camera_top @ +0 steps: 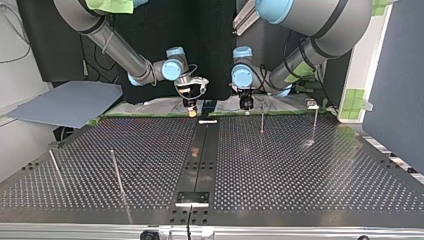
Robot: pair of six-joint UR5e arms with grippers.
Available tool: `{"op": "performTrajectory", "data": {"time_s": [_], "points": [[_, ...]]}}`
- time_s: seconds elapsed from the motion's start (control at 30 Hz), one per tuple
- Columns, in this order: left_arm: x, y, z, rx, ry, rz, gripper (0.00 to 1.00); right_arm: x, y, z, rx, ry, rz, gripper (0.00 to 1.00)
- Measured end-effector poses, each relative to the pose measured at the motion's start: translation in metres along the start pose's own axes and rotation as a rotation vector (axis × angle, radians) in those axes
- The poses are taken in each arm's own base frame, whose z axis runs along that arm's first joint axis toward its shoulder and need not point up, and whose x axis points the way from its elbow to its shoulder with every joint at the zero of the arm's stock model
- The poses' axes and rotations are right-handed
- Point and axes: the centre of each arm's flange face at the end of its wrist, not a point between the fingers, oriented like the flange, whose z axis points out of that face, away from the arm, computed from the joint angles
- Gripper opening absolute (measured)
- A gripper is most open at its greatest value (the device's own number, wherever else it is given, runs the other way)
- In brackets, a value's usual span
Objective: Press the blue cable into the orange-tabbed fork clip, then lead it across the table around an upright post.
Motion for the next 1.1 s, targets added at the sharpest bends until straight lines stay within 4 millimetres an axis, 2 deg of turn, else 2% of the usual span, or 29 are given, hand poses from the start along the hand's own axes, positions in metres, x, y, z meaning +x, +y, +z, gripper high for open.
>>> {"op": "performTrajectory", "data": {"time_s": [0.2,0.43,0.93,1.1], "points": [[-0.007,0.002,-0.006,0.004,0.028,0.016,0.00,0.012,0.004,0.004,-0.034,-0.005,-0.015,0.00],[-0.021,-0.001,-0.014,0.016,0.034,0.022,0.00,0.048,0.003,0.002,-0.064,-0.010,-0.047,0.00],[-0.089,-0.022,-0.057,0.077,-0.003,-0.025,0.00,0.139,-0.013,-0.014,-0.050,-0.011,-0.050,0.00],[-0.118,-0.026,-0.071,0.095,-0.045,-0.061,0.00,0.167,-0.017,-0.022,-0.047,-0.011,-0.046,0.00]]}}
